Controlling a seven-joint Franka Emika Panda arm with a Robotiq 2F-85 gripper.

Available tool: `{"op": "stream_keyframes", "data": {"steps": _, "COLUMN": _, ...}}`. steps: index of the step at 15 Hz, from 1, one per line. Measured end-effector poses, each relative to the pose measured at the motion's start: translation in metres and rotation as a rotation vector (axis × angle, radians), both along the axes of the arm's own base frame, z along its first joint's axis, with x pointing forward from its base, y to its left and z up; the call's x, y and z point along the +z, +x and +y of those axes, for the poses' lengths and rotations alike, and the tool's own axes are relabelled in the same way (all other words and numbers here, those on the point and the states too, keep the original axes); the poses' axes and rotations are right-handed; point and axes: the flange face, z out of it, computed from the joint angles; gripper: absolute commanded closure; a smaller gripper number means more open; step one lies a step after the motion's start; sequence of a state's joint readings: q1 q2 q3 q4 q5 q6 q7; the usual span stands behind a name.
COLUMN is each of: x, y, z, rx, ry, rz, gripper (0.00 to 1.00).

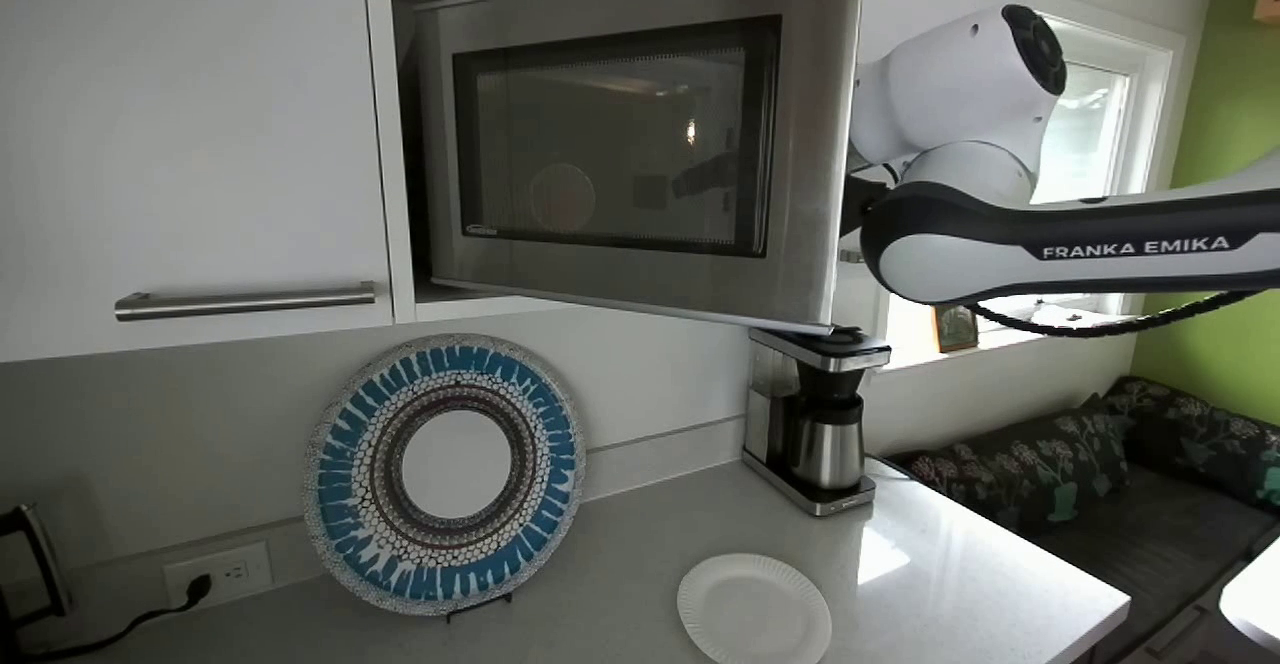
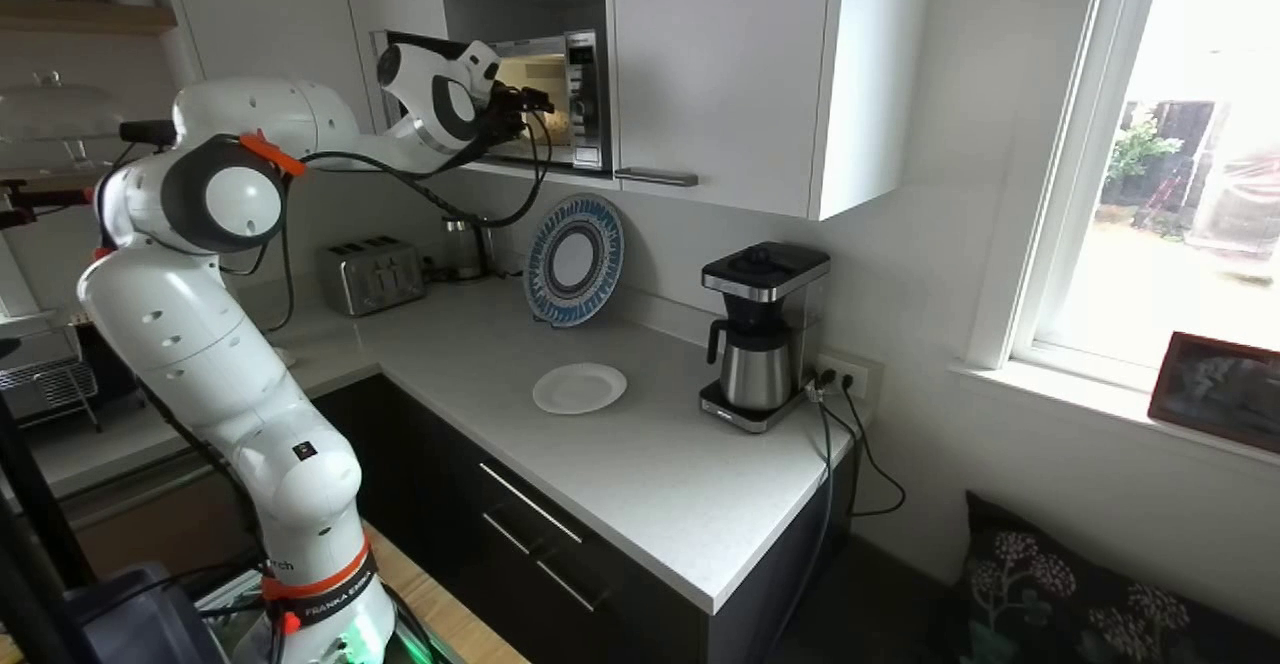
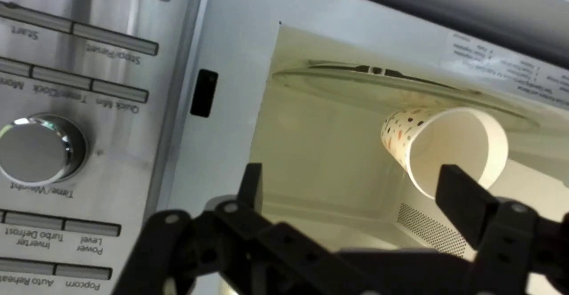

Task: Pick up the paper cup from the microwave and put it on the kitchen counter

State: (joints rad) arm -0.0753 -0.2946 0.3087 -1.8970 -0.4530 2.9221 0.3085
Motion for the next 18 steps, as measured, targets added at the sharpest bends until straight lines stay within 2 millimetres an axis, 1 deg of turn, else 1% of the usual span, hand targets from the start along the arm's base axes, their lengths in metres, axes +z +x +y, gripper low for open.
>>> {"op": "stream_keyframes", "data": {"steps": 3, "x": -0.006, "y": 0.018, "z": 0.004, "rx": 0.011, "ry": 0.093, "rz": 0.001, "gripper": 0.00}}
{"op": "stream_keyframes", "data": {"steps": 7, "x": -0.018, "y": 0.039, "z": 0.021, "rx": 0.033, "ry": 0.174, "rz": 0.035, "gripper": 0.00}}
{"op": "stream_keyframes", "data": {"steps": 13, "x": -0.018, "y": 0.056, "z": 0.038, "rx": 0.065, "ry": 0.218, "rz": 0.044, "gripper": 0.00}}
{"op": "stream_keyframes", "data": {"steps": 15, "x": -0.019, "y": 0.061, "z": 0.040, "rx": 0.069, "ry": 0.228, "rz": 0.047, "gripper": 0.00}}
{"op": "stream_keyframes", "data": {"steps": 18, "x": -0.019, "y": 0.062, "z": 0.039, "rx": 0.068, "ry": 0.228, "rz": 0.047, "gripper": 0.00}}
